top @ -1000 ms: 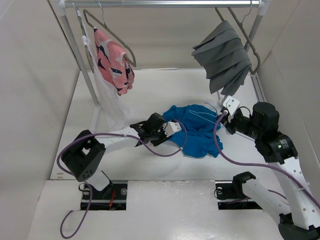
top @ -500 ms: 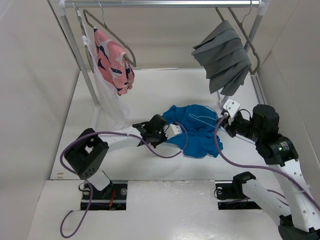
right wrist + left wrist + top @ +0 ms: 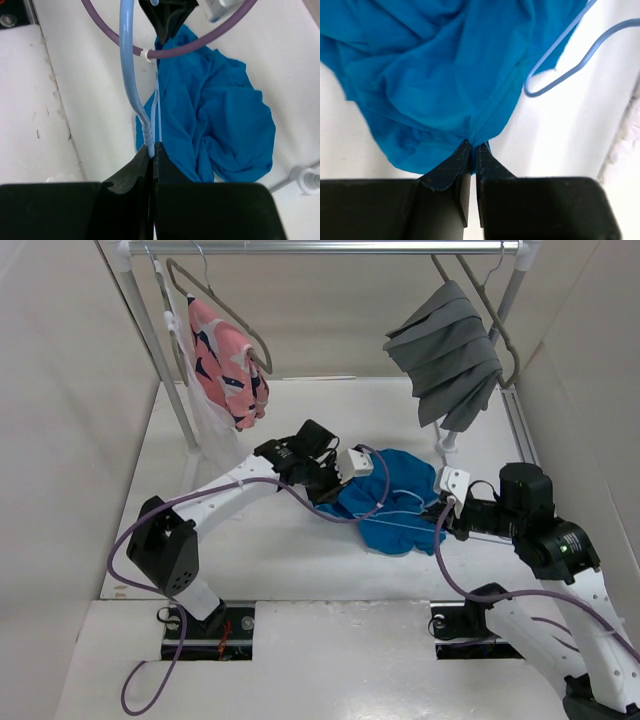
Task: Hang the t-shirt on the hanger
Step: Place tshirt on hanger
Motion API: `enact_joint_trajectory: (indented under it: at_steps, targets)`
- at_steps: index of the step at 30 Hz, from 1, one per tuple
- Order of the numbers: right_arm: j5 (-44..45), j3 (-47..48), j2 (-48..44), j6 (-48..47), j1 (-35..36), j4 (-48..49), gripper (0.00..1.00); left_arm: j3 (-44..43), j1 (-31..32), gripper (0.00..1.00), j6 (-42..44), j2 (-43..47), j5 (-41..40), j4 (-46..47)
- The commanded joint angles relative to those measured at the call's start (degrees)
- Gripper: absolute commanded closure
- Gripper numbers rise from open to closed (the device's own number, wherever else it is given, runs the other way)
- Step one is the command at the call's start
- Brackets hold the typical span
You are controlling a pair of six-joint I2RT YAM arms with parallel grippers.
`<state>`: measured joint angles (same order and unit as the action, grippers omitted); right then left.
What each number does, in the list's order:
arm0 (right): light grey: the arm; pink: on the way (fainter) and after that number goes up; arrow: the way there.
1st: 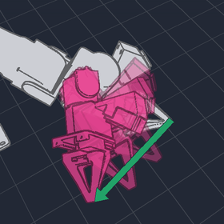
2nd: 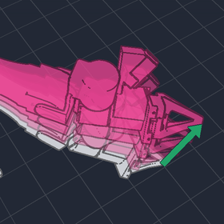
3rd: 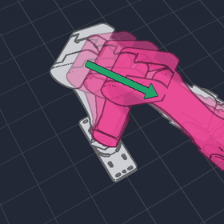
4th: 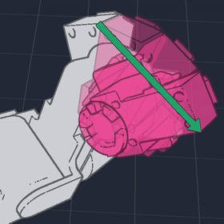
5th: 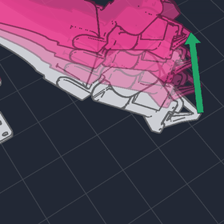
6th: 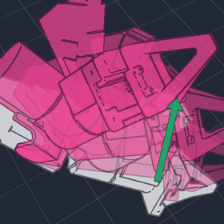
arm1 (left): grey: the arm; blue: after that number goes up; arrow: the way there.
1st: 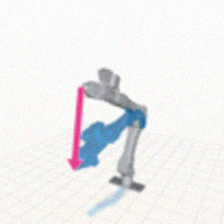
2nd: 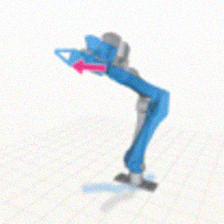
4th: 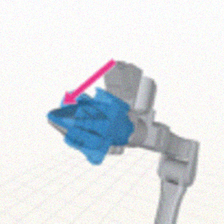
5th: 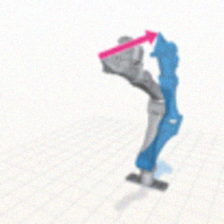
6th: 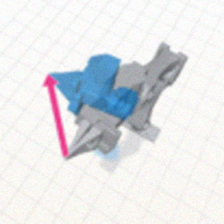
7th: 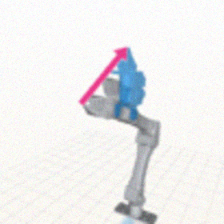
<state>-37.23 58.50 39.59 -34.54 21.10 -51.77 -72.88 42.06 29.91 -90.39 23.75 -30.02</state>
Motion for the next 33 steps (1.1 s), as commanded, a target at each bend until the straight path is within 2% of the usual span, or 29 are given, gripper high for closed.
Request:
enact_joint_trajectory:
  at_steps: [1,6,17,21,24,33]
  targets:
    - [-4.51,-1.89,-1.71,3.67,0.61,7.71,1.00,-3.31,0.12,1.00,0.94,-0.66,4.29,-5.75]
    - [-3.99,-7.78,-2.24,12.30,3.58,23.78,1.00,-8.84,0.12,1.00,-0.64,-2.77,3.24,-7.77]
    - [17.98,-12.80,-2.24,17.49,13.60,30.05,1.00,-10.44,0.12,1.00,-0.38,-2.77,6.14,-9.70]
    - [21.05,-8.86,-0.40,16.44,16.15,27.09,1.00,-9.12,0.65,1.00,2.43,-2.16,0.78,-9.71]
    - [25.62,-7.26,-0.39,15.21,17.91,24.00,1.00,-9.82,0.65,1.00,3.04,-2.16,0.16,-9.71]
    - [25.27,-4.89,-1.09,13.98,19.33,20.92,1.00,-10.88,1.71,1.00,4.27,-4.01,-5.19,-7.95]
